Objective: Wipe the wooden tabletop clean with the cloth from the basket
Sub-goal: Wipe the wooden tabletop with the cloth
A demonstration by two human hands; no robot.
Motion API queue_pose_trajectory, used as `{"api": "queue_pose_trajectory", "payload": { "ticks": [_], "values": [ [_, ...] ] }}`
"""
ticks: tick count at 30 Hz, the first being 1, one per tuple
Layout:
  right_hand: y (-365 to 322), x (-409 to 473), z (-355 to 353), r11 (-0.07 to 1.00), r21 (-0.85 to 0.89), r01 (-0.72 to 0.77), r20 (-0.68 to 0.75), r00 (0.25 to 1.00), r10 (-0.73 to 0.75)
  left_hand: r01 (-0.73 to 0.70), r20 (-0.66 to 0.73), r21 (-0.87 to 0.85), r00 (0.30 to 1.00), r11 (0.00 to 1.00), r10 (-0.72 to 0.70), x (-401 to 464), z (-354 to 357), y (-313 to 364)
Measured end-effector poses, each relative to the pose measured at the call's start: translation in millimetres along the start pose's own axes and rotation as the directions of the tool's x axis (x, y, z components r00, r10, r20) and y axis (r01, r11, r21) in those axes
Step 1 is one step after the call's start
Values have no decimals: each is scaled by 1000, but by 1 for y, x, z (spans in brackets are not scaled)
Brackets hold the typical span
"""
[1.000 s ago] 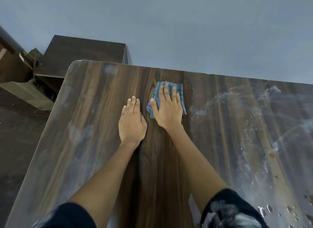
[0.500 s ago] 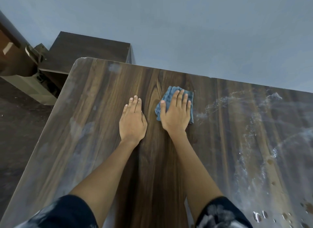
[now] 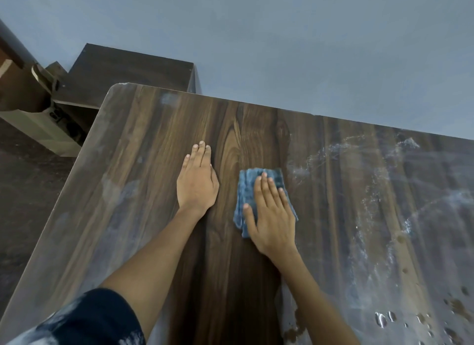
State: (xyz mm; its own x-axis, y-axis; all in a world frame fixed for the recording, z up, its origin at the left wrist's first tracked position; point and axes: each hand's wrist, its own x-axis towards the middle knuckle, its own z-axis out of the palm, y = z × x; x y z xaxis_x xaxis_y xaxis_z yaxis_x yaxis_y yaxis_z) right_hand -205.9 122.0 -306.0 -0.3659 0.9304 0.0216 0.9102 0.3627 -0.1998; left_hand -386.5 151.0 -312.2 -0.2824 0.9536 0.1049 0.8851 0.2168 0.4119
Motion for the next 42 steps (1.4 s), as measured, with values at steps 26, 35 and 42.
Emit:
{"api": "queue_pose_trajectory", "payload": {
  "ticks": [26,35,42],
  "values": [
    [-11,-57,-2,999,6,39,25,999,-39,-54,65,19,996,998,53,-66,-13,-12],
    [-27,9,-4,958,-8,-288,3,958,288,-56,98,64,994,996,50,-109,-23,-19],
    [-71,-77,1,993,37,110,81,990,-112,-52,129,74,991,996,42,-141,-27,-23]
  ]
}}
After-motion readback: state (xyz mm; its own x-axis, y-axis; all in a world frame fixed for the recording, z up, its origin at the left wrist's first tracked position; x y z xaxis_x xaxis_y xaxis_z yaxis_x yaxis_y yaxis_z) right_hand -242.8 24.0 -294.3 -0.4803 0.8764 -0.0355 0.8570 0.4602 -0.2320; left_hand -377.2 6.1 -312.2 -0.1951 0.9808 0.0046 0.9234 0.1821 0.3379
